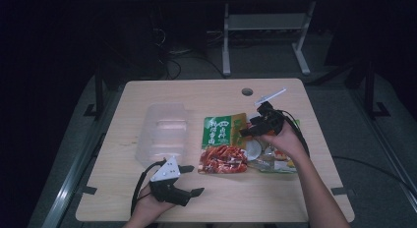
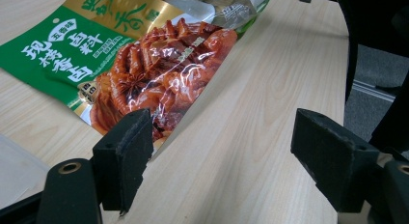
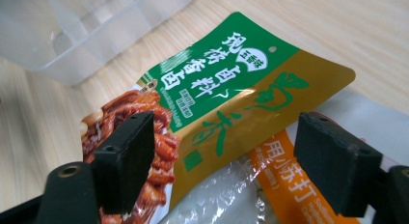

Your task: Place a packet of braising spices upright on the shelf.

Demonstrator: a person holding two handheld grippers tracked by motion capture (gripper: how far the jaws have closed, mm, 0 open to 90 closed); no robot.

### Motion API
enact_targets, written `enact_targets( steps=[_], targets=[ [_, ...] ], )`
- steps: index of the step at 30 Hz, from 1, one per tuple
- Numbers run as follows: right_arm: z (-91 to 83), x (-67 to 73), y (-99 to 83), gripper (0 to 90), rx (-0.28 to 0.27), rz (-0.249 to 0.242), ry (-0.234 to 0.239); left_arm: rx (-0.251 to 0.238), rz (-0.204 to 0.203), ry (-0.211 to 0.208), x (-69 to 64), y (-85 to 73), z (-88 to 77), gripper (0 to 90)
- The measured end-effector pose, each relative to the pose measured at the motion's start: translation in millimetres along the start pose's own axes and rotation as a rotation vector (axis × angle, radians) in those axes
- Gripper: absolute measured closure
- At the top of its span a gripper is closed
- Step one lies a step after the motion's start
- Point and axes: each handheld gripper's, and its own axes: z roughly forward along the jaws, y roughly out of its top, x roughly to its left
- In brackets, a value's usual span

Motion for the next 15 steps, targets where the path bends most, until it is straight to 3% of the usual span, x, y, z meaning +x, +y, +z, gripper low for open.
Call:
enact_targets(
  steps=[3,7,13,15],
  targets=[
    [9.8,-8.9,4.1,22.5,0.03,0.024,0.003,-0.003,0.0,0.009,0.4,0.6,-0.7,22.1],
    [22.4,-16.8,7.6,25.9,0.08,0.09,-0.01,-0.006,-0.003,0.006,0.3,0.5,-0.3,22.0],
    [32.4,-19.8,7.5,32.7,0.112,0.089,-0.042,0.001,0.004,0.003,-1.3,1.3,0.2,22.0],
    [37.1,-20.9,6.9,38.6,0.128,0.097,-0.034,0.0,0.003,0.004,-1.3,1.3,0.2,22.0]
  ],
)
